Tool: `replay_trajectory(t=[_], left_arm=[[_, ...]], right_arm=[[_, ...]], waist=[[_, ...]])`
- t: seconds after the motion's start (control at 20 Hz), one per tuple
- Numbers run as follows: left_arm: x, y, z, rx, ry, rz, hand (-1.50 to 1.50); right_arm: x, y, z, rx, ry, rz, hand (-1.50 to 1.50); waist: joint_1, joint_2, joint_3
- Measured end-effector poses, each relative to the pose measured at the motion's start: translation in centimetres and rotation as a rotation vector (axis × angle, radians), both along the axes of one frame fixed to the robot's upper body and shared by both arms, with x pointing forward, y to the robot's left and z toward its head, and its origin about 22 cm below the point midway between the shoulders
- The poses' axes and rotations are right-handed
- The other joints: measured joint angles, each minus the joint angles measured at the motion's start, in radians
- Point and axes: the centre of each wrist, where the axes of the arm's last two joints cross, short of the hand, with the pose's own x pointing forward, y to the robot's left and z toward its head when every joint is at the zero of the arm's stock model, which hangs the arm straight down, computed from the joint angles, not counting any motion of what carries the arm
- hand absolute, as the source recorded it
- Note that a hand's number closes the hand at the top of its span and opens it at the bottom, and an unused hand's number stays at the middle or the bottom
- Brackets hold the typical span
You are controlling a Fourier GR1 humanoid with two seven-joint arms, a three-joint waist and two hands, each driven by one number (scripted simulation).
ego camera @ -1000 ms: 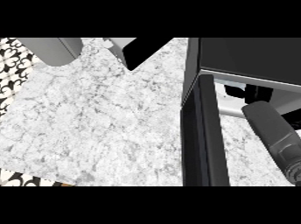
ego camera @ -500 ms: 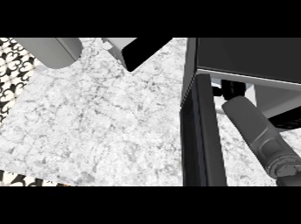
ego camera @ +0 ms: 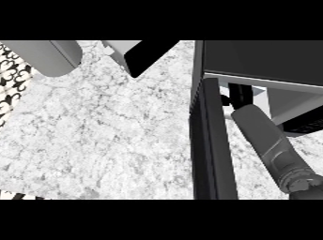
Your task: Pick up the milk, place it into the microwave and close the microwave
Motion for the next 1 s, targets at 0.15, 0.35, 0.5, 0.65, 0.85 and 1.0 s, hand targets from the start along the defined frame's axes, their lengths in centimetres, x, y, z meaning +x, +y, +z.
replay_trajectory(t=[0.15, 0.35, 0.5, 0.65, 0.85, 1.0], left_arm=[[-0.1, 0.0, -0.2, 0.002, 0.004, 0.006, -1.50], [-0.3, -0.2, -0.1, 0.001, 0.005, 0.002, -1.50], [-0.5, 0.0, 0.1, 0.005, 0.006, 0.006, -1.50], [-0.7, -0.1, 0.2, 0.002, 0.010, 0.006, -1.50], [-1.3, -0.2, 0.5, 0.004, 0.019, 0.016, -1.50], [-1.2, -0.4, 0.7, 0.005, 0.023, 0.023, -1.50]], right_arm=[[-0.2, -0.1, -0.3, 0.081, 0.006, 0.031, -1.50], [-0.9, -0.1, -1.3, 0.206, 0.023, 0.078, -1.50], [-1.7, -0.5, -2.3, 0.318, 0.034, 0.121, -1.50], [-2.7, -0.9, -3.6, 0.409, 0.050, 0.162, -1.50], [-3.8, -1.1, -4.8, 0.485, 0.051, 0.199, -1.50], [-5.1, -1.5, -6.2, 0.523, 0.041, 0.224, -1.50]], waist=[[-0.016, -0.003, 0.000], [-0.035, -0.010, 0.000], [-0.049, -0.020, 0.000], [-0.059, -0.028, -0.001], [-0.069, -0.042, -0.003], [-0.082, -0.051, -0.005]])
